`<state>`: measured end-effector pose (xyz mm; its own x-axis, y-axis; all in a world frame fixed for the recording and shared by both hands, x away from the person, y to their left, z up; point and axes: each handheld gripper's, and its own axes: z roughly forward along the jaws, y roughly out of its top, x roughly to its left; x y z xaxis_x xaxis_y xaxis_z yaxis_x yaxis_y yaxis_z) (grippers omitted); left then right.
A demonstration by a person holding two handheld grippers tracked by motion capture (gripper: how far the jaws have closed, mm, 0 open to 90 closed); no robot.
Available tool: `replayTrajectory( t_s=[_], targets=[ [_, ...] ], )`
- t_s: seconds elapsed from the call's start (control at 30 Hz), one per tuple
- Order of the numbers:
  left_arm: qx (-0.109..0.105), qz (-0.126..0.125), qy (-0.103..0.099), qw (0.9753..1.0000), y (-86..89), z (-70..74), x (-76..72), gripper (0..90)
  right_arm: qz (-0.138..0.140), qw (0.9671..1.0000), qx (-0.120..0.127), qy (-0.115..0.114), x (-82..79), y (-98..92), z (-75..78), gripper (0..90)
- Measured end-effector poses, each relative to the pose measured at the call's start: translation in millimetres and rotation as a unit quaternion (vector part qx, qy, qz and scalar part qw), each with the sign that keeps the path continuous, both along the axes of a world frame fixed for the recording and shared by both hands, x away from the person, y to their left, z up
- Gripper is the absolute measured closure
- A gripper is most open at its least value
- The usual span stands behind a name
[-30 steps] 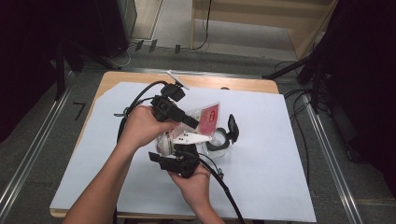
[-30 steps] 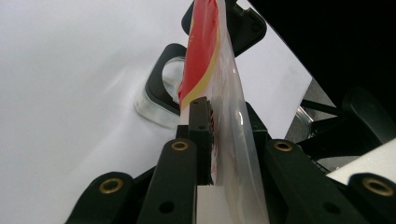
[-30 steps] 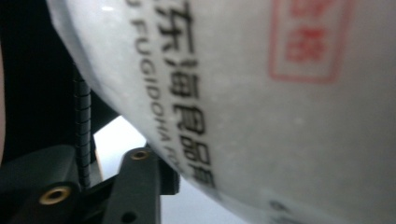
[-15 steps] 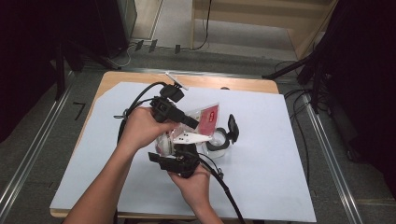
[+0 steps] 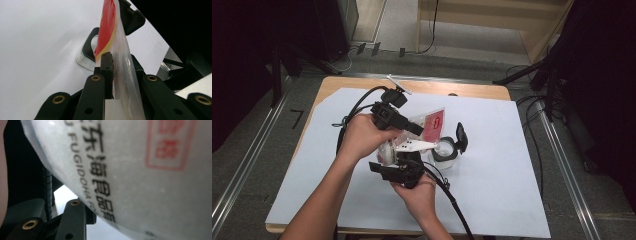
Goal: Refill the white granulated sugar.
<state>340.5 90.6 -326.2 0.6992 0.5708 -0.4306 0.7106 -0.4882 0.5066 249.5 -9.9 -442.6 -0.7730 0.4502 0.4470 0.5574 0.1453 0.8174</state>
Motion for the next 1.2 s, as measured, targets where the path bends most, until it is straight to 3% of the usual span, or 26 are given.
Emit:
replayTrajectory(
  t_s=[0.4, 1.2],
  targets=[
    [0.000, 0.000, -0.003, 1.0000, -0.4, 0.8, -0.9, 79.7, 0.002, 1.0000, -0.003, -0.005, -0.5, 1.3, 0.8, 58.7],
    [-0.012, -0.001, 0.013, 0.9998, 0.1, 0.2, 0.3, 79.7, -0.003, 0.9999, -0.011, -0.011, -4.2, 0.7, 2.5, 61.7]
  ],
)
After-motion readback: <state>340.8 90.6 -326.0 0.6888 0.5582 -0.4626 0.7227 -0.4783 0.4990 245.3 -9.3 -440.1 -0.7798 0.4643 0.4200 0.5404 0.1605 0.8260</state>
